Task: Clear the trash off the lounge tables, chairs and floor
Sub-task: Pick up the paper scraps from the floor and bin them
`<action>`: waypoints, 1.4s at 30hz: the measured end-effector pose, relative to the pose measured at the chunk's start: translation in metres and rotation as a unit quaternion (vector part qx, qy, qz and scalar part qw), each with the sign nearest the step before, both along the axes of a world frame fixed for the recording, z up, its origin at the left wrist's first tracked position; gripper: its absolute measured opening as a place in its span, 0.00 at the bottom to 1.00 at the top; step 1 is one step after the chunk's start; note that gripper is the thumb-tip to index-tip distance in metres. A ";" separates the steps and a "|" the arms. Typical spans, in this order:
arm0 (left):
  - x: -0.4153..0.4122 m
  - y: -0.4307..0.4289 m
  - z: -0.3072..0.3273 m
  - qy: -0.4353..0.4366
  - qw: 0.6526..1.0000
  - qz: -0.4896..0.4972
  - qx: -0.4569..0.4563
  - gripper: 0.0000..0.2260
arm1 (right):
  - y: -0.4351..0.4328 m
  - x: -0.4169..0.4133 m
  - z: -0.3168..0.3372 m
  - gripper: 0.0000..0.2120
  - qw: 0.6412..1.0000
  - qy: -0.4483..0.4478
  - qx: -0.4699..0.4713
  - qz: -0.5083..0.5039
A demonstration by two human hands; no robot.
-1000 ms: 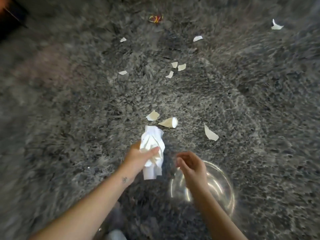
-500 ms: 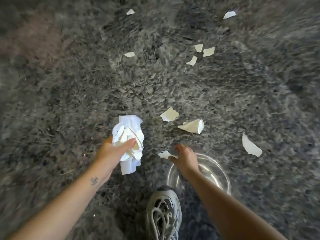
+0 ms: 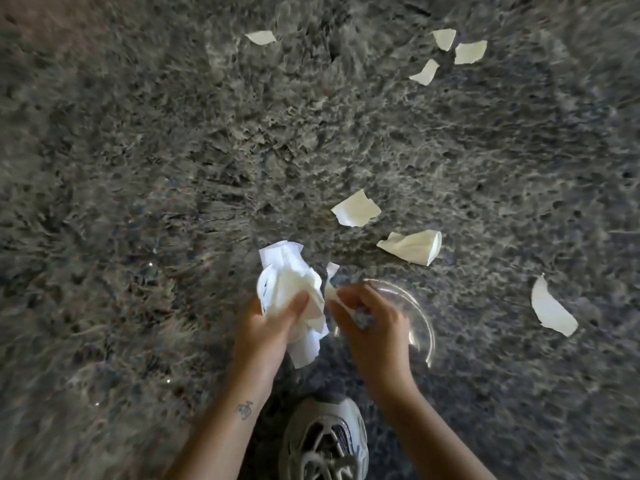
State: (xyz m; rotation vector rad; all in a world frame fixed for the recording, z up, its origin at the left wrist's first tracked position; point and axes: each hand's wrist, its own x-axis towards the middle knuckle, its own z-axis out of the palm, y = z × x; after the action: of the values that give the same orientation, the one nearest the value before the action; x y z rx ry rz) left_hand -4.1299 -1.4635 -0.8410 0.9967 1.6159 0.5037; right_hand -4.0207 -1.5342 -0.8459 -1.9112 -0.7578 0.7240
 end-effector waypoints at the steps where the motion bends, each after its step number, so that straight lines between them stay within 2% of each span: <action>1: 0.003 -0.001 0.000 -0.015 1.000 -0.007 0.007 0.05 | 0.002 -0.006 0.002 0.02 1.000 -0.006 0.010 -0.001; 5: 0.012 -0.003 0.002 -0.072 0.997 -0.020 0.021 0.04 | 0.011 -0.018 -0.004 0.02 0.999 0.018 -0.004 -0.044; 7: 0.019 -0.003 0.001 -0.083 0.996 -0.013 0.026 0.02 | 0.017 -0.019 -0.005 0.03 0.999 -0.002 0.015 -0.041; 9: 0.023 0.000 -0.002 -0.088 0.996 0.014 0.021 0.02 | 0.023 -0.019 -0.005 0.02 0.999 -0.018 0.030 0.005; 12: 0.021 0.009 -0.012 -0.082 0.994 0.065 0.009 0.04 | 0.033 -0.008 -0.006 0.08 0.995 0.019 0.009 0.100; 14: 0.021 0.014 -0.017 -0.080 0.994 0.065 0.018 0.06 | 0.045 0.006 -0.007 0.05 0.993 0.027 0.018 0.113; 17: 0.022 0.019 -0.020 -0.066 0.996 0.048 0.027 0.08 | 0.074 0.036 -0.015 0.03 0.994 -0.102 0.003 0.028; 18: 0.022 0.020 -0.021 -0.067 0.996 0.045 0.027 0.10 | 0.086 0.047 -0.019 0.05 0.985 -0.168 -0.031 0.007; 20: 0.021 0.022 -0.023 -0.063 0.997 0.048 0.024 0.10 | 0.106 0.068 -0.030 0.16 0.952 -0.272 -0.138 0.027; 22: 0.021 0.023 -0.024 -0.062 0.996 0.053 0.024 0.07 | 0.120 0.082 -0.039 0.23 0.919 -0.310 -0.232 0.078; 24: 0.021 0.023 -0.027 -0.059 0.997 0.043 0.028 0.05 | 0.127 0.086 -0.047 0.27 0.904 -0.317 -0.268 0.103; 26: 0.022 0.022 -0.029 -0.053 0.998 0.032 0.030 0.04 | 0.131 0.086 -0.050 0.26 0.899 -0.328 -0.266 0.115; 28: 0.023 0.021 -0.030 -0.053 0.998 0.025 0.032 0.05 | 0.129 0.085 -0.047 0.20 0.903 -0.343 -0.229 0.118; 30: 0.024 0.021 -0.029 -0.054 0.998 0.016 0.041 0.06 | 0.120 0.081 -0.039 0.15 0.940 -0.291 -0.156 0.087; 32: 0.025 0.021 -0.030 -0.058 0.997 0.005 0.050 0.04 | 0.106 0.072 -0.024 0.12 0.987 -0.136 -0.070 0.043; 33: 0.026 0.021 -0.030 -0.061 0.997 0.004 0.049 0.04 | 0.098 0.067 -0.017 0.11 0.997 -0.059 -0.036 0.033; 36: 0.029 0.022 -0.031 -0.063 0.997 -0.001 0.037 0.04 | 0.073 0.047 -0.005 0.12 0.995 0.090 -0.023 0.040; 39: 0.032 0.021 -0.029 -0.066 0.997 -0.023 0.034 0.03 | 0.058 0.034 -0.005 0.13 0.992 0.107 -0.059 0.031; 42: 0.031 0.019 -0.027 -0.057 0.997 -0.032 0.042 0.06 | 0.054 0.030 -0.003 0.14 0.986 0.165 -0.036 0.001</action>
State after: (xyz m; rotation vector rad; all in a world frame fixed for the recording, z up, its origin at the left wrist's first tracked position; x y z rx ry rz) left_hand -4.0985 -1.4440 -0.8685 1.0595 1.4665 0.5785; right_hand -3.9908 -1.4807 -0.8487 -1.7910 -0.5312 1.0494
